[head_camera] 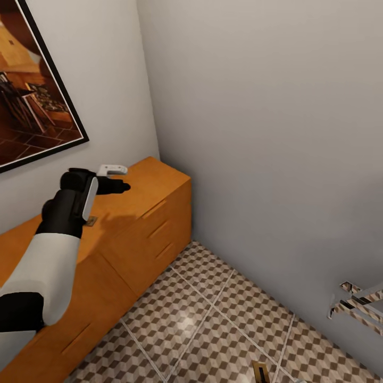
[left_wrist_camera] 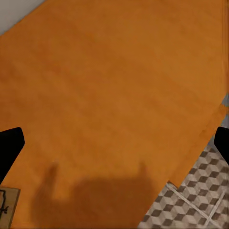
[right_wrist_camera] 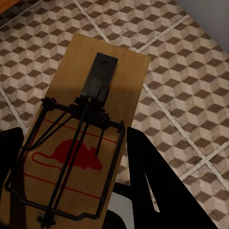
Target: Take the four mousetraps from the cabinet in the bathroom and place them on the bathroom floor. Make sure all four end up on the same floor surface, and ensure that at least two of them are either under or directly next to the same bathroom sink.
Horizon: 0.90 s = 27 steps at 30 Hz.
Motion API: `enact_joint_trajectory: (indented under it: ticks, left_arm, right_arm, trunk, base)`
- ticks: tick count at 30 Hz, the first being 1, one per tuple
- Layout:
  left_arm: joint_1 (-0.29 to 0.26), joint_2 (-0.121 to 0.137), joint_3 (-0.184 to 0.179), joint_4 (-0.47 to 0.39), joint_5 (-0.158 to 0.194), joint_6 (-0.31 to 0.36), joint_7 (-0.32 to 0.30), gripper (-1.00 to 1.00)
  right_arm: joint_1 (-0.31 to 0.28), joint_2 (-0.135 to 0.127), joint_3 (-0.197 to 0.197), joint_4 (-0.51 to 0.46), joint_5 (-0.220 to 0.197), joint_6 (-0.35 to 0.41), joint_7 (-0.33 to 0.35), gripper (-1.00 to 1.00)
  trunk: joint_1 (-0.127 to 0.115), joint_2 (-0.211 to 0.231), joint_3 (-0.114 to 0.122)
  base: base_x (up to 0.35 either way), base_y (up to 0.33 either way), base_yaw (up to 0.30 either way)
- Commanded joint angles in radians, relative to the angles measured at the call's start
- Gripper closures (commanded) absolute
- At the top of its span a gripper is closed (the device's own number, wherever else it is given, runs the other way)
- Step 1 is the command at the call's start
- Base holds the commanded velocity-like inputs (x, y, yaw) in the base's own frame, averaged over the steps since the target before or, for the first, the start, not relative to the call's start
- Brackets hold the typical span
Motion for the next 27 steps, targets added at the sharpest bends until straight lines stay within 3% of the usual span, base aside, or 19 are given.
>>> enact_joint_trajectory:
  ticks: [1,7,12,18,27]
  left_arm:
    - [-0.001,0.004,0.001,0.001,-0.008,0.004,-0.021,-1.00]
    - [-0.001,0.009,-0.008,0.004,-0.009,0.004,-0.038,-1.00]
    - [-0.001,0.021,-0.057,0.001,-0.009,0.004,-0.043,-1.00]
    - [-0.001,0.060,-0.075,0.000,-0.009,0.005,-0.091,-1.00]
    - [-0.001,0.163,-0.099,0.000,-0.011,0.004,-0.248,-1.00]
  right_arm:
    - [-0.001,0.000,0.007,0.001,-0.011,-0.002,0.004,1.00]
    - [-0.001,-0.001,0.007,0.001,-0.011,-0.003,0.004,1.00]
    - [-0.001,-0.001,0.007,0.001,-0.011,-0.003,0.004,1.00]
    - [-0.001,-0.001,0.007,0.001,-0.011,-0.003,0.004,1.00]
    - [-0.001,-0.001,0.007,0.001,-0.011,-0.003,0.004,1.00]
  trunk:
    - [0.001,-0.002,-0.002]
    - [0.001,-0.002,-0.002]
    - [0.001,-0.002,-0.002]
    - [0.001,-0.002,-0.002]
    - [0.001,-0.002,-0.002]
  base:
    - [0.000,0.000,0.000]
    - [0.000,0.000,0.000]
    - [0.000,0.000,0.000]
    - [0.000,0.000,0.000]
    - [0.000,0.000,0.000]
